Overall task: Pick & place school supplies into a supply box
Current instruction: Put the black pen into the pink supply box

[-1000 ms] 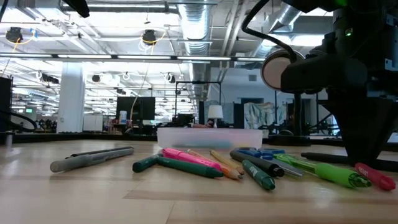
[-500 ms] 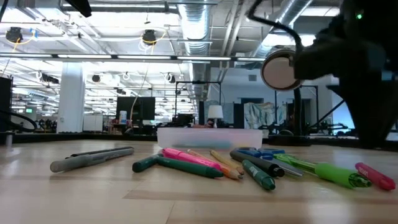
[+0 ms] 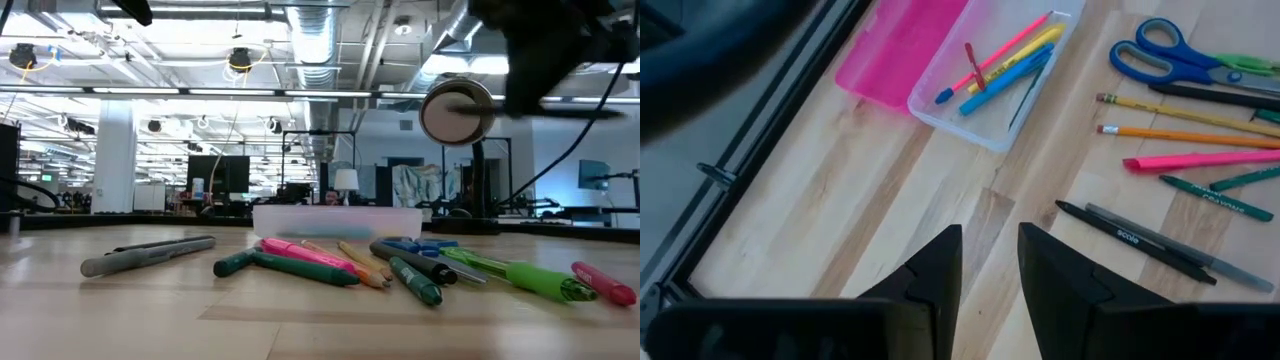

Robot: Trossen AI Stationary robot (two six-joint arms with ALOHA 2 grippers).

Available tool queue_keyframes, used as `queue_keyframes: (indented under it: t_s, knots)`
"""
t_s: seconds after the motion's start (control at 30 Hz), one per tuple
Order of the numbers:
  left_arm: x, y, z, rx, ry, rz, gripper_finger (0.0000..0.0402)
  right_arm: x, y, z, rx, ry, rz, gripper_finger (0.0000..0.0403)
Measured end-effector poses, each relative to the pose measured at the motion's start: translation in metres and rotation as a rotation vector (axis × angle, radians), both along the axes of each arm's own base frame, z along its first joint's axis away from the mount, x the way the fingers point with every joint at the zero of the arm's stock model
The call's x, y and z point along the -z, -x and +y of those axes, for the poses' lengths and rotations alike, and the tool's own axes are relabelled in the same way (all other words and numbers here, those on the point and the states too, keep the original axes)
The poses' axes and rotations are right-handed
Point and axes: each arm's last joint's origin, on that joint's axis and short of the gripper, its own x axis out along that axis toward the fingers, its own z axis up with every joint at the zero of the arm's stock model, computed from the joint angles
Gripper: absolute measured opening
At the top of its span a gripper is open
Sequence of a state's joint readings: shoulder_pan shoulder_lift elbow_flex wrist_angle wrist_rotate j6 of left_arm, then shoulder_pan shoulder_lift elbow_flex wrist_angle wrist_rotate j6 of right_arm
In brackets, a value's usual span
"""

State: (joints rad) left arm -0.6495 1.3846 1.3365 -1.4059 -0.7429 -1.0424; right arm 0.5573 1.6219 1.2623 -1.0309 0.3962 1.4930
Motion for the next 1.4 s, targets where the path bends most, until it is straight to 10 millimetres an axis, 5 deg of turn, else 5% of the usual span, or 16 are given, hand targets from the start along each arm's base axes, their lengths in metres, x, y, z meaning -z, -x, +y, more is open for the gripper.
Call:
queue_keyframes:
  t_s: [0.2, 0.53, 0.87, 1.13, 1.4]
  knots:
    - [-0.001, -0.001, 0.001, -0.009, -0.034, -0.034, 0.0096, -0.020, 0.000, -0.019, -0.092, 0.115, -0.070, 0.0015]
    - [-0.002, -0.003, 0.000, -0.051, -0.007, -0.097, 0.0096, -0.024, -0.033, -0.057, -0.269, 0.205, -0.099, 0.0016]
    - [0.000, -0.004, -0.002, -0.066, 0.029, -0.089, 0.0096, -0.026, -0.065, -0.116, -0.513, 0.377, -0.087, 0.0017]
    - [0.010, -0.011, -0.008, -0.072, 0.003, -0.051, 0.0096, 0.006, -0.095, -0.158, -0.623, 0.328, -0.050, 0.0016]
    - [0.026, -0.021, -0.018, -0.071, -0.023, 0.005, 0.0096, 0.043, -0.109, -0.170, -0.754, 0.275, 0.042, 0.0021]
